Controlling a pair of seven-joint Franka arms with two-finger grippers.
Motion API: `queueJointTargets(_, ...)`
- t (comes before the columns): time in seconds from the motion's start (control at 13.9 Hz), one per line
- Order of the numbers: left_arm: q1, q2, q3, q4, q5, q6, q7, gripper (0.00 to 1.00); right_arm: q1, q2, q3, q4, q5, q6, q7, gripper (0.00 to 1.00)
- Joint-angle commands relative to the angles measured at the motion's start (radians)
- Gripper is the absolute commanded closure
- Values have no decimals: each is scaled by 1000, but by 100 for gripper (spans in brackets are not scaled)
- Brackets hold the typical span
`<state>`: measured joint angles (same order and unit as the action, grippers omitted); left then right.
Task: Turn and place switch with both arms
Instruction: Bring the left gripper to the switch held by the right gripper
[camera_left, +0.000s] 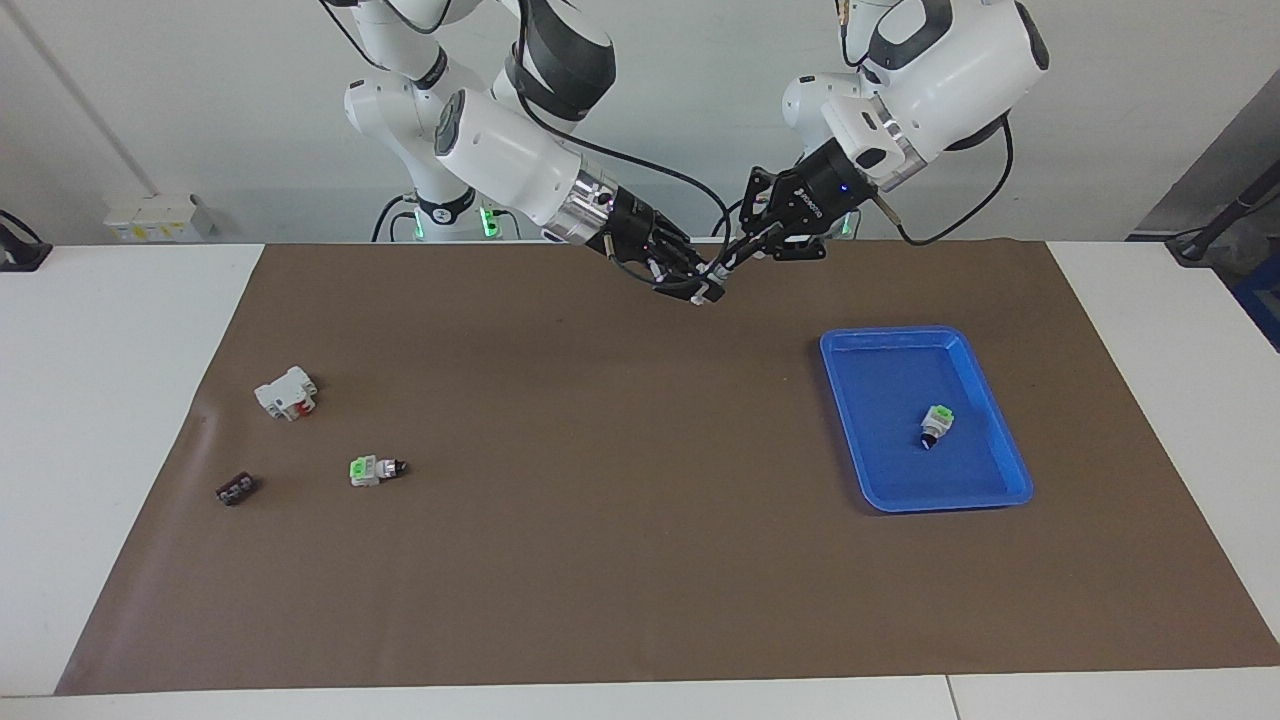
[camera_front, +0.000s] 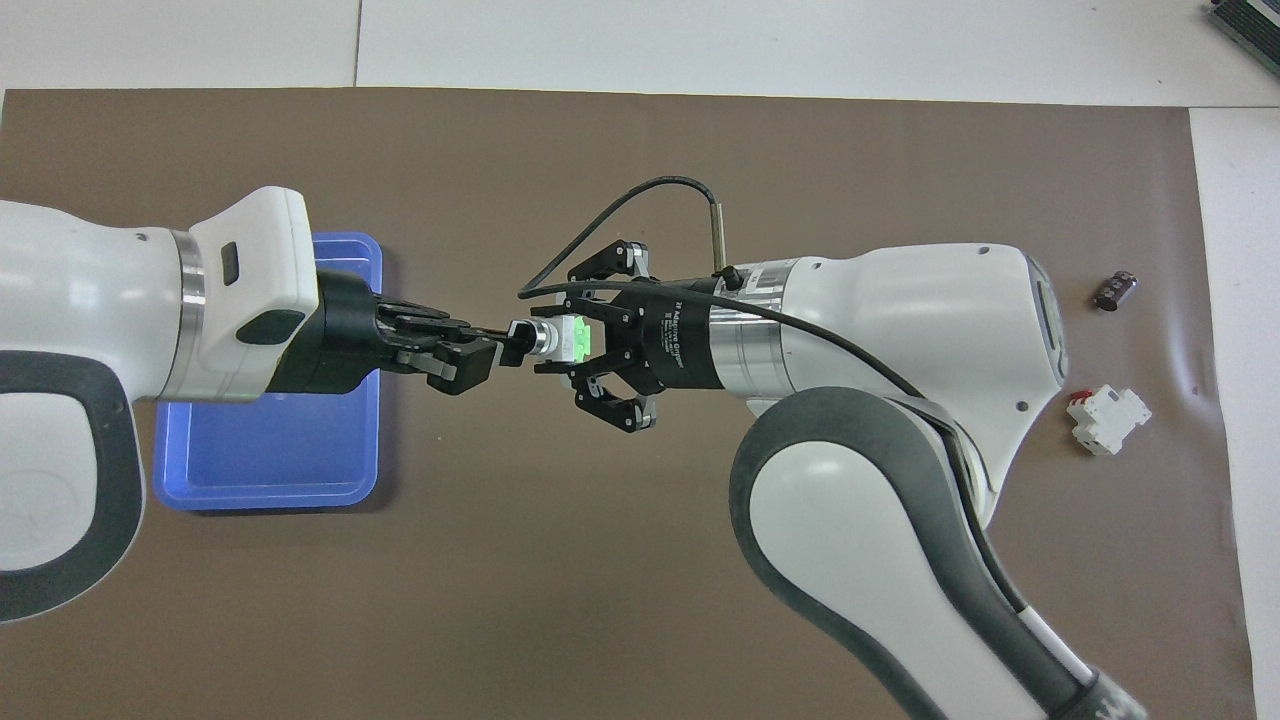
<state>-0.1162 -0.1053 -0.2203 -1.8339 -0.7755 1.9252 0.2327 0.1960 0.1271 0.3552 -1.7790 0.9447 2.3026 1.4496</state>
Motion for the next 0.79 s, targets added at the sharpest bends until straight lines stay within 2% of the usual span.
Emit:
queueJointTargets(0.0, -31, -25, 7, -22, -22, 28, -146, 100, -1, -6, 10, -5, 23, 20, 0, 100)
queueJointTargets(0.22, -31, -25, 7, -22, -22, 21, -247, 100, 0, -6, 10, -5, 23, 20, 0, 100)
queueJointTargets(0.72, -33, -28, -21, -24, -8, 9, -702, 100, -1, -6, 10, -5, 23, 20, 5, 100)
